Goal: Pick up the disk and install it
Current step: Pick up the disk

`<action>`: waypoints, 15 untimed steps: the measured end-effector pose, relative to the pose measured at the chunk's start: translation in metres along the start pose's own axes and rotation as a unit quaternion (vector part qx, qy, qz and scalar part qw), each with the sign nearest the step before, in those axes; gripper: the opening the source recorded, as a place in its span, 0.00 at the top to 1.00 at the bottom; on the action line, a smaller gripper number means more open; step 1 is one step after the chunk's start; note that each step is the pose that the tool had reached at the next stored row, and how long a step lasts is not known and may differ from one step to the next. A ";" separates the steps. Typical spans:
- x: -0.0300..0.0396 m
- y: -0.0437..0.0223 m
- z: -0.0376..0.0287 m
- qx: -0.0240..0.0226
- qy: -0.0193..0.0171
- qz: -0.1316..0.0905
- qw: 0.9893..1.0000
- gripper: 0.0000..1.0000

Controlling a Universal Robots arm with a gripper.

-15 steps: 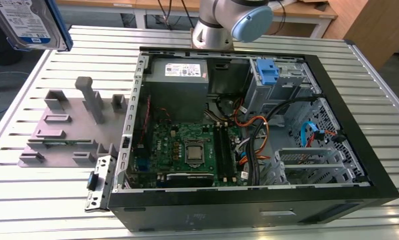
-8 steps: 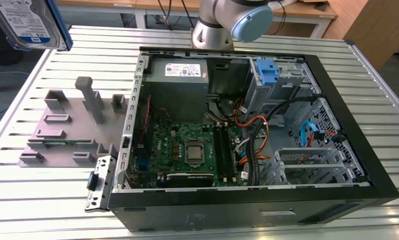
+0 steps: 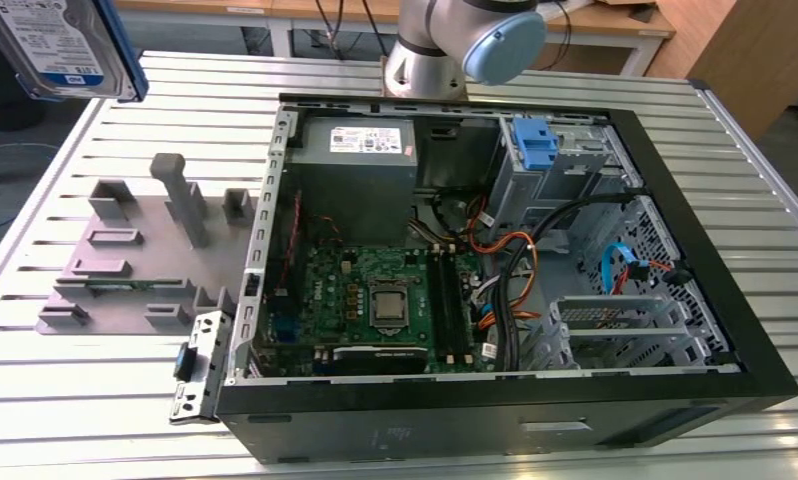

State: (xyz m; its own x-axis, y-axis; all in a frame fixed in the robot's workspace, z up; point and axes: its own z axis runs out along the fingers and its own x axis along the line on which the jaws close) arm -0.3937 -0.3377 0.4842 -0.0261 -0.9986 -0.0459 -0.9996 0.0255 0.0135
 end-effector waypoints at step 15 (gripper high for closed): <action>-0.0004 -0.0143 -0.0002 0.000 0.000 0.000 1.000 0.65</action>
State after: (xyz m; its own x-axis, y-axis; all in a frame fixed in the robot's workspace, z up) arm -0.3794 -0.3377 0.4841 -0.0262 -0.9986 -0.0460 -0.9996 0.0256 0.0135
